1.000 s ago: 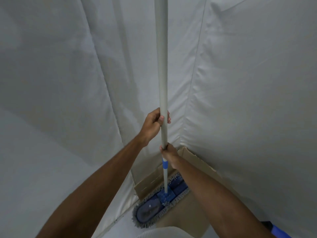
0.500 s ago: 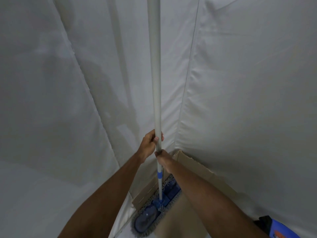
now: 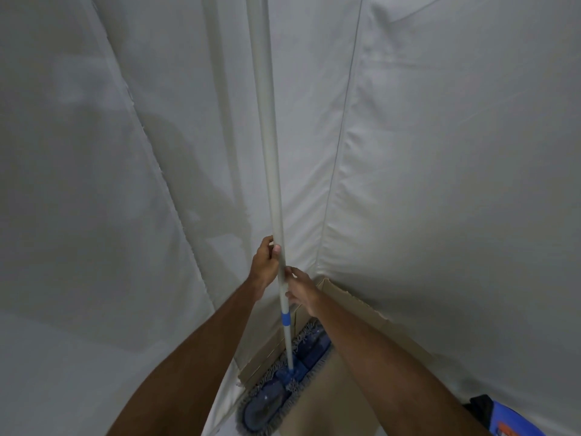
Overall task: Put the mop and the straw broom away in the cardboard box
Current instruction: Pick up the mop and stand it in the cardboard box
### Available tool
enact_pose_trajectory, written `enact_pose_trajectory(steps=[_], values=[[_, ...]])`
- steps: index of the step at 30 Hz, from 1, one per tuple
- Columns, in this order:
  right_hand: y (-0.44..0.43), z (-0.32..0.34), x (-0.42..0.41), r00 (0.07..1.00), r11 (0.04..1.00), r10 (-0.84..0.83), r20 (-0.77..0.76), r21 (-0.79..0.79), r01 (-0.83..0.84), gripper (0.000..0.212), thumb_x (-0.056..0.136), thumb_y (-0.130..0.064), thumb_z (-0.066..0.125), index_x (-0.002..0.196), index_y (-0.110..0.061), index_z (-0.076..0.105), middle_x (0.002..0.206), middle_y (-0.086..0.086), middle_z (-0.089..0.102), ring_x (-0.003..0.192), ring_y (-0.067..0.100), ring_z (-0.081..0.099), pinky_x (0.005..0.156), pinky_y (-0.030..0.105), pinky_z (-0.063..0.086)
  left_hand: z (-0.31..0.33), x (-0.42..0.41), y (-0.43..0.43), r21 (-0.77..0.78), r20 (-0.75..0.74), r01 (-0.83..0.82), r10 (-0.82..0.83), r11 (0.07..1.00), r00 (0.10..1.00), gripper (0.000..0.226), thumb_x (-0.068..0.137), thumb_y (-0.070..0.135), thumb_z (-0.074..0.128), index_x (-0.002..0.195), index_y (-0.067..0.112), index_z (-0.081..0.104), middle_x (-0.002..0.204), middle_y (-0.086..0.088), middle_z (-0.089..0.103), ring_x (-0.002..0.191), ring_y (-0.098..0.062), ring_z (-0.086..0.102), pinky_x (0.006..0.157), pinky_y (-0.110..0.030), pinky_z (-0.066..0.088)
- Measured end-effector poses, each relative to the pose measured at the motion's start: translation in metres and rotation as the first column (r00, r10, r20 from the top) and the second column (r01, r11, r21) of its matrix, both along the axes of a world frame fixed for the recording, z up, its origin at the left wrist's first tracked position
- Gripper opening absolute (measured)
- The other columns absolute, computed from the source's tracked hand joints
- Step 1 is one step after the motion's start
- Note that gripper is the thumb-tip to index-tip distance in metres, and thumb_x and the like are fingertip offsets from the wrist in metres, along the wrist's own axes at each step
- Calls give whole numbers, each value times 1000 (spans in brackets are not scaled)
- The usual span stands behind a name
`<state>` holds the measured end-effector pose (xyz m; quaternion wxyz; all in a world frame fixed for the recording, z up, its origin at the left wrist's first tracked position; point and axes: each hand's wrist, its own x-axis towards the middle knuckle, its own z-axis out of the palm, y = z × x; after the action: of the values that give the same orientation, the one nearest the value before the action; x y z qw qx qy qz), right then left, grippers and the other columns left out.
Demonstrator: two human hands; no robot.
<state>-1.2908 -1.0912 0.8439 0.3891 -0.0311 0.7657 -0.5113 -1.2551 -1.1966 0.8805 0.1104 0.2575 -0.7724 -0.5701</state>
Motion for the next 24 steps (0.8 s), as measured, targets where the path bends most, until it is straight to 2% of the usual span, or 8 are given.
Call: enact_pose_trajectory(steps=[3, 8, 11, 14, 16, 20, 22, 24], values=[[7, 7, 0, 999, 999, -9, -37, -44, 8, 47, 97, -52, 39, 137, -30, 48, 129, 5, 60, 102, 25, 67, 91, 39, 57, 6, 5, 2, 33, 33, -10, 9, 999, 999, 40, 102, 21, 42, 142, 17, 41, 133, -9, 58, 117, -24, 54, 96, -33, 42], [28, 27, 8, 993, 996, 26, -116, -78, -35, 43, 99, -46, 41, 139, -30, 46, 125, 7, 61, 103, 25, 65, 87, 35, 56, 27, 20, 12, 29, 80, -19, 17, 999, 997, 48, 103, 22, 43, 149, 17, 31, 149, -11, 44, 138, -28, 41, 108, -34, 35], [43, 40, 13, 950, 993, 61, -306, -79, -90, 45, 99, -45, 40, 142, -31, 43, 137, 9, 58, 122, 27, 57, 105, 40, 46, 41, 33, 28, -52, 92, -65, 70, 997, 993, 51, 102, 26, 45, 150, 15, 31, 152, -16, 41, 139, -27, 41, 110, -33, 33], [58, 52, 22, 812, 982, 145, -565, -20, -188, 56, 97, -55, 34, 149, -35, 27, 157, 3, 34, 145, 26, 31, 115, 45, 29, 55, 55, 55, -216, 79, -101, 120, 971, 990, 53, 103, 33, 41, 151, 14, 30, 156, -12, 37, 143, -28, 35, 115, -36, 26], [68, 62, 29, 684, 974, 186, -705, 38, -225, 62, 96, -59, 31, 152, -37, 18, 164, 2, 17, 151, 24, 12, 117, 50, 22, 61, 76, 73, -372, 64, -167, 205, 913, 977, 55, 102, 40, 37, 151, 15, 29, 159, -8, 32, 147, -28, 24, 119, -41, 19], [93, 85, 64, 448, 923, 268, -853, 94, -374, 69, 93, -63, 34, 153, -37, 12, 165, 3, 2, 152, 22, 0, 117, 50, 19, 70, 151, 115, -715, 38, -335, 512, 614, 858, 64, 100, 54, 26, 154, 20, 18, 165, -6, 11, 152, -22, 0, 121, -43, 0], [103, 91, 91, 408, 885, 307, -859, 100, -455, 70, 92, -64, 36, 153, -37, 12, 166, 3, 1, 152, 21, -2, 118, 49, 16, 78, 196, 140, -780, 29, -369, 618, 506, 785, 66, 99, 57, 22, 155, 21, 13, 165, -5, 3, 152, -20, -7, 120, -42, -7], [111, 93, 121, 427, 854, 347, -835, 93, -512, 71, 92, -63, 37, 153, -37, 12, 166, 2, 0, 152, 22, -3, 119, 50, 12, 84, 236, 165, -799, 62, -372, 681, 472, 729, 67, 99, 58, 22, 155, 23, 11, 165, -5, 2, 152, -19, -7, 120, -43, -8]])
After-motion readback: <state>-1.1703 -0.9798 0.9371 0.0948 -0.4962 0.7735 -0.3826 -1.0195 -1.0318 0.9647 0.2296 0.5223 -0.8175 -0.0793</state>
